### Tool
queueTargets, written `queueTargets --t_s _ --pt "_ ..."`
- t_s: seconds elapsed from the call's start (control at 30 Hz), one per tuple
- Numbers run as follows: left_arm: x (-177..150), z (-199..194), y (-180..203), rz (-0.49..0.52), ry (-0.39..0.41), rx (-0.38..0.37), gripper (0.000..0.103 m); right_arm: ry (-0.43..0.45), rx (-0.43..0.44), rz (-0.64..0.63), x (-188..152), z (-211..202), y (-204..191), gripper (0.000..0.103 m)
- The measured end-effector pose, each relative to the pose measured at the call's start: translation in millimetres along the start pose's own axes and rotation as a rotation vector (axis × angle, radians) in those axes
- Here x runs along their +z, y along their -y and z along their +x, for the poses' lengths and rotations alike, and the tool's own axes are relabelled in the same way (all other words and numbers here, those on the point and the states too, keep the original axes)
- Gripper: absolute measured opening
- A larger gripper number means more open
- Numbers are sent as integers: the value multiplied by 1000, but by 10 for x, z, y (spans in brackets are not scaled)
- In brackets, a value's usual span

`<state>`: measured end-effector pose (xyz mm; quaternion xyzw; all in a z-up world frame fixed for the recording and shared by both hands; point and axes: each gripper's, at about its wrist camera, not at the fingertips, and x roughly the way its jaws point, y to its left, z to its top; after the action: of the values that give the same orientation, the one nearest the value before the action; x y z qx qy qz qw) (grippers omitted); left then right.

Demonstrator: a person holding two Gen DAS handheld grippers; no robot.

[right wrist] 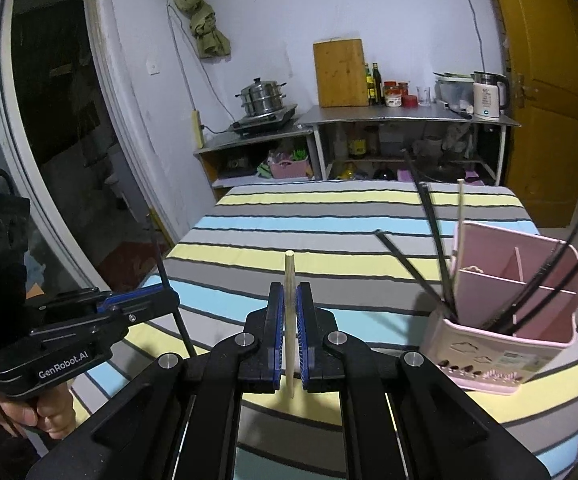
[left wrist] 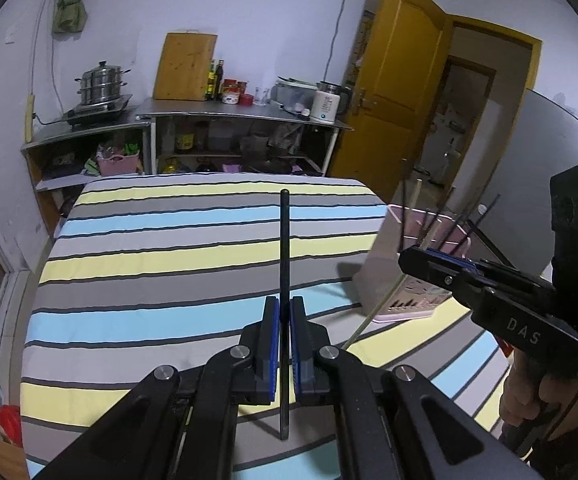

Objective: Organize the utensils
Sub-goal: 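Carry the wooden chopstick with the right tool over the pink caddy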

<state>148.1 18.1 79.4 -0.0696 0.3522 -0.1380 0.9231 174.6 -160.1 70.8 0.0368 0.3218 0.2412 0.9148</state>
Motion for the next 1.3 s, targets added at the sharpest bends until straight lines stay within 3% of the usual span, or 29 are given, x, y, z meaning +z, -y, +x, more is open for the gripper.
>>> queueTargets --t_s 0.63,0.93,1.3 --pt "175 -190 436 48 19 -95 5 76 -54 20 -10 -556 144 6" --pt "504 -117 969 123 45 -194 5 131 -130 81 38 -935 541 6" --pt "1035 145 1358 145 95 -232 5 217 -208 133 269 -1214 933 6"
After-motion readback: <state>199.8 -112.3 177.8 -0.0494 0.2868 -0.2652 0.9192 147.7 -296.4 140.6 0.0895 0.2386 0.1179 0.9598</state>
